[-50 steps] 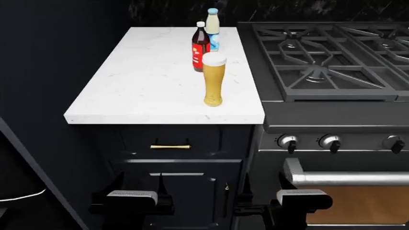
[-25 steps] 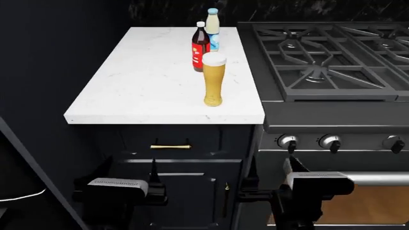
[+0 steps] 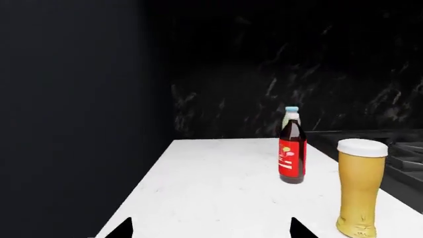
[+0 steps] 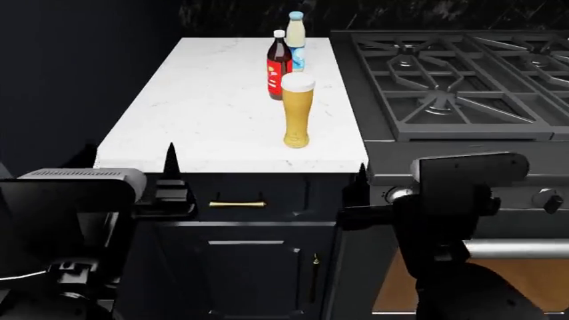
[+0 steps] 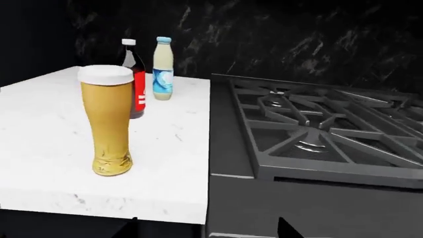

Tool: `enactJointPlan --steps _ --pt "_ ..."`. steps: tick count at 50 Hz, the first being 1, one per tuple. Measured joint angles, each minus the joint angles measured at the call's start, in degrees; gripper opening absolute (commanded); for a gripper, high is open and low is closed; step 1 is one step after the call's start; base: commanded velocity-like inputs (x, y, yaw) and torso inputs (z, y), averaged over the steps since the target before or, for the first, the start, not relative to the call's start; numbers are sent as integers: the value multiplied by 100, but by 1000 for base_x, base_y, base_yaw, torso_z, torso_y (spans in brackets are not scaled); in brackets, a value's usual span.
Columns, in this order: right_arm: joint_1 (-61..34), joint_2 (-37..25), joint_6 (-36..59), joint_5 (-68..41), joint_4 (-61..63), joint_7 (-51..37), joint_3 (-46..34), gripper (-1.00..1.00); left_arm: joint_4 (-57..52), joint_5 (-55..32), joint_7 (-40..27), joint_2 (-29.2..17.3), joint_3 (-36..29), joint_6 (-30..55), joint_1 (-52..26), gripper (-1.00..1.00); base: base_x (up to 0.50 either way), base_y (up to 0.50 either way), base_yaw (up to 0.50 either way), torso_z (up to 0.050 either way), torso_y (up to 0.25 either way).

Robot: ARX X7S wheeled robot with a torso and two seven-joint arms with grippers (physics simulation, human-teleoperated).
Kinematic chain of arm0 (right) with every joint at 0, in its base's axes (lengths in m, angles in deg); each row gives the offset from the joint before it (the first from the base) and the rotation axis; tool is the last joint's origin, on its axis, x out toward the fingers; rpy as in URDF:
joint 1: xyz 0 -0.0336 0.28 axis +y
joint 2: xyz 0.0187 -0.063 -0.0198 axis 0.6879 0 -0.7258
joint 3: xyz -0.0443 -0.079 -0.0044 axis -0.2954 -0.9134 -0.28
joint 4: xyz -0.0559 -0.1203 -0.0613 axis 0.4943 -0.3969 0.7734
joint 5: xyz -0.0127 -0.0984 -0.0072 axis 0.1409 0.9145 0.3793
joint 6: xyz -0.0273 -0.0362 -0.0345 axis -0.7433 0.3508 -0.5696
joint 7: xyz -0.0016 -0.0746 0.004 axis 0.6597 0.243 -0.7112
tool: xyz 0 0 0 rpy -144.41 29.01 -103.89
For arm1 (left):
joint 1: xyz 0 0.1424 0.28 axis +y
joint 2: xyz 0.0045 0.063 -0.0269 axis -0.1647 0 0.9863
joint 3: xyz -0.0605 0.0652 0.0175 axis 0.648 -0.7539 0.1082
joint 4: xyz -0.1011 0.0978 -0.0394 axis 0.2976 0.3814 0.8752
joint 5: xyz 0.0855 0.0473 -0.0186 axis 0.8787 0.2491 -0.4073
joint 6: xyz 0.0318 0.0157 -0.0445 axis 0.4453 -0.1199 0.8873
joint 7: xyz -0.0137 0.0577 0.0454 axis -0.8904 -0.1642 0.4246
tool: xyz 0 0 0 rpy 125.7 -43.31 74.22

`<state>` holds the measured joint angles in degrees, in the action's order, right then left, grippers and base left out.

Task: Move the drinks to the dining counter.

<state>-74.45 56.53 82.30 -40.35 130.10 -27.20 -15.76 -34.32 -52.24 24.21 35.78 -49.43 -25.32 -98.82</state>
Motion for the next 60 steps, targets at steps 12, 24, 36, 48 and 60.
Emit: enactJointPlan --steps 12,24,36,48,60 --pt "-1628 -987 627 -4556 -1220 -3856 -374 100 41 -814 -500 -296 105 2043 -1803 100 0 0 0 0 0" --pt "-1942 -1322 490 -6126 -1560 -5125 -816 100 379 -2383 -1680 -763 140 2691 -2584 100 0 0 0 0 0" --pt "-2357 -1628 150 -7022 -1702 -5764 -679 100 547 -3323 -2360 -1004 229 2837 -2905 100 0 0 0 0 0" --pt "-3243 -2615 -41 -8248 -2049 -6444 -573 100 675 -4063 -2915 -1173 365 2892 -3147 100 105 0 0 0 0" --pt "-3710 -3422 -294 -8927 -2165 -6721 -565 100 846 -4772 -3489 -1332 417 2854 -3398 100 500 0 0 0 0"
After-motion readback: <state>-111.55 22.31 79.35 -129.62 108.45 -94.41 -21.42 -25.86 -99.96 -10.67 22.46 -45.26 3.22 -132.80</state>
